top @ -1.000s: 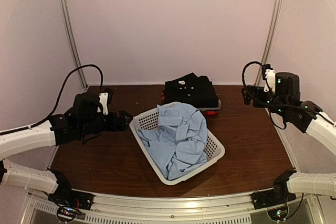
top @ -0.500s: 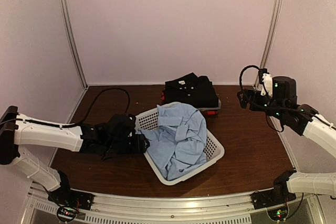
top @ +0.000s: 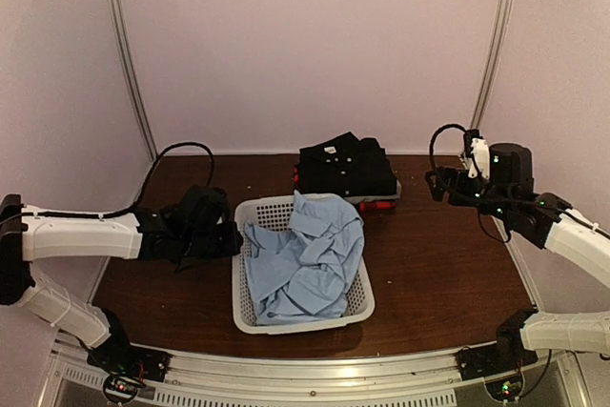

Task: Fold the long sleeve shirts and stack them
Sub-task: Move the bin to the corner of the board.

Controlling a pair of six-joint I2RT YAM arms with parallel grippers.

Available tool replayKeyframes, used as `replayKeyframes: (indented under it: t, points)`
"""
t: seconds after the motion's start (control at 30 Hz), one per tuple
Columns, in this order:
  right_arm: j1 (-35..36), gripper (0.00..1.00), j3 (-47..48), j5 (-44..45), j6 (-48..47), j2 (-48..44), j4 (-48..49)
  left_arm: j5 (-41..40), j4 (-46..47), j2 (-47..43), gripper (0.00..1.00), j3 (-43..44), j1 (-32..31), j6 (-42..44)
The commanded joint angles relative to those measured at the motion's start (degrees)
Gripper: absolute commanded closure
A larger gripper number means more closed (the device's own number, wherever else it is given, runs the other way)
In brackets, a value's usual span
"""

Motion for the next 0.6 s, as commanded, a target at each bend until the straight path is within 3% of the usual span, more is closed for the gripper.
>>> replayKeyframes:
  t: [0.0, 0.07, 0.23, 0.3, 0.4, 0.57]
  points:
    - [-0.24, 0.0, 0.05, -0.77, 0.56, 1.08, 2.46, 1.15, -2.27, -1.25, 0.82, 0.72, 6.01, 7.06]
    - [-0.25, 0.0, 0.05, -2.52, 0.69, 1.65, 2.71, 2.2, -2.55, -0.59, 0.82, 1.62, 8.02, 8.99]
    - [-0.24, 0.0, -0.61, -2.16, 0.7, 1.29, 2.6, 3.73, -5.46, 2.16, 0.65, 4.94, 8.71, 10.86]
    - [-0.25, 0.0, -1.34, -1.86, 0.79, 0.67, 2.99, 4.14, -5.45, 2.82, 0.62, 4.54, 8.71, 10.75]
    - [-0.29, 0.0, -2.24, -1.91, 1.21, 0.32, 3.6, 4.56, -5.44, 3.59, 0.66, 4.09, 8.72, 11.19]
    - [-0.31, 0.0, -2.77, -2.21, 1.31, 1.17, 3.91, 2.8, -7.77, 4.31, 0.82, 5.14, 8.71, 12.99]
